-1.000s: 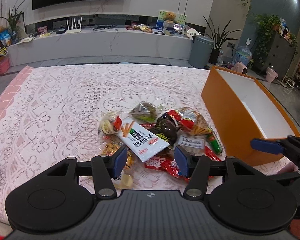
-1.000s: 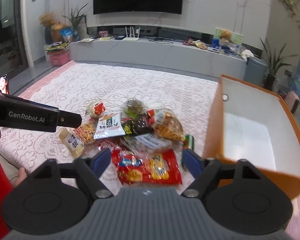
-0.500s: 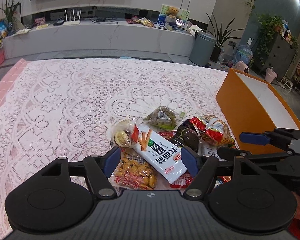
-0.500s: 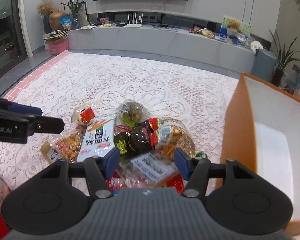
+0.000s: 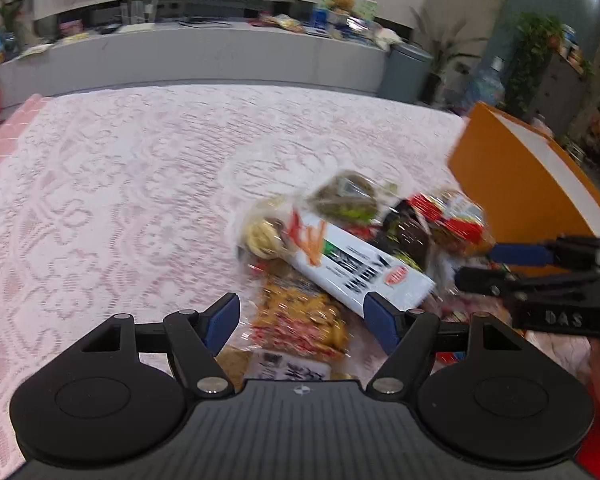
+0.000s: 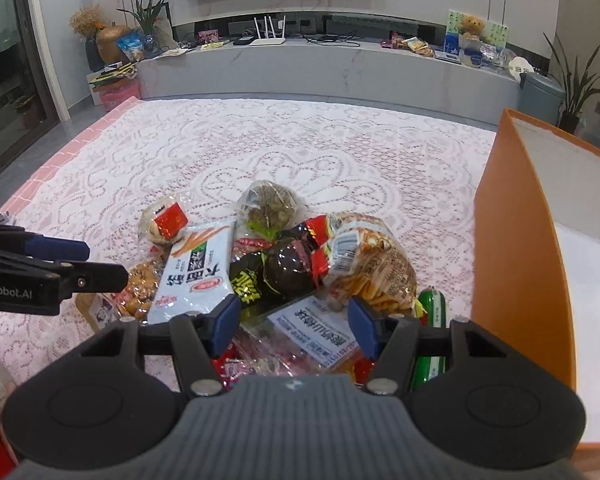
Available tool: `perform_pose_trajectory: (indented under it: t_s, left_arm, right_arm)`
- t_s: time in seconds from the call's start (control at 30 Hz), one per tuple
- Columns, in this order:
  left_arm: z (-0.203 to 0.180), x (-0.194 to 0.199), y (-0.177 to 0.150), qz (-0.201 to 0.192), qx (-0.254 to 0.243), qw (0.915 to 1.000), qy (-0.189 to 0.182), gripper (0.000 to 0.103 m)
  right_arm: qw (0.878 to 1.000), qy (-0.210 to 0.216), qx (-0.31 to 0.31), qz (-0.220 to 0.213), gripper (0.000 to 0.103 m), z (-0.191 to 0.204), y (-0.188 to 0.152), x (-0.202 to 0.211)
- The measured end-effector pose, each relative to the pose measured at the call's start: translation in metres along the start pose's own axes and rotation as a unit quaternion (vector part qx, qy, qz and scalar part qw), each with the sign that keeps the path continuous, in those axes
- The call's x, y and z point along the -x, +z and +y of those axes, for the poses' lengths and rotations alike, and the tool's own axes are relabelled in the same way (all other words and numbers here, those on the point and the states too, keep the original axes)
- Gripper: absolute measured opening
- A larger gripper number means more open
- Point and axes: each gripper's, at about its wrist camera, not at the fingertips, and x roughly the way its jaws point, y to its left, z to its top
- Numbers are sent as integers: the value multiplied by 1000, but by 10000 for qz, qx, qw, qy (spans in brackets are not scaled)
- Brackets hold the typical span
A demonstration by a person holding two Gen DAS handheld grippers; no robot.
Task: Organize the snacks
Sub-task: 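Move the left tool toward the yellow peanut bag while the right tool approaches the clear bread bag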
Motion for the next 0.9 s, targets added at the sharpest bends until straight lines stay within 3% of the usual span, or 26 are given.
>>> perform_pose_trajectory:
  t_s: [0.07,0.2,0.3,0.67,0.9]
  left_arm:
    - [-3,-4,-2,89,-171,9998,-44,83]
    - [-12,-15,-3,249,-640,9973,279,83]
    - [-17,-21,-4,342,-908,9950,245,83]
    - [-11,-42,1,579,-932,9937,240,91]
    - [-23,-51,-6,658,-1363,9868,572,93]
  right_arm:
    - [10000,-54,8,12,59,-1,-1,-2]
    - [9999,-101,-13,-10,59,-5,-1,-5]
    - [9998,-146,88,-105,60,-4,1,-4]
    - [9979,-502,226,-333,68,-10,27,-27]
    - [9963,-740,401,-185,67,-10,23,-40]
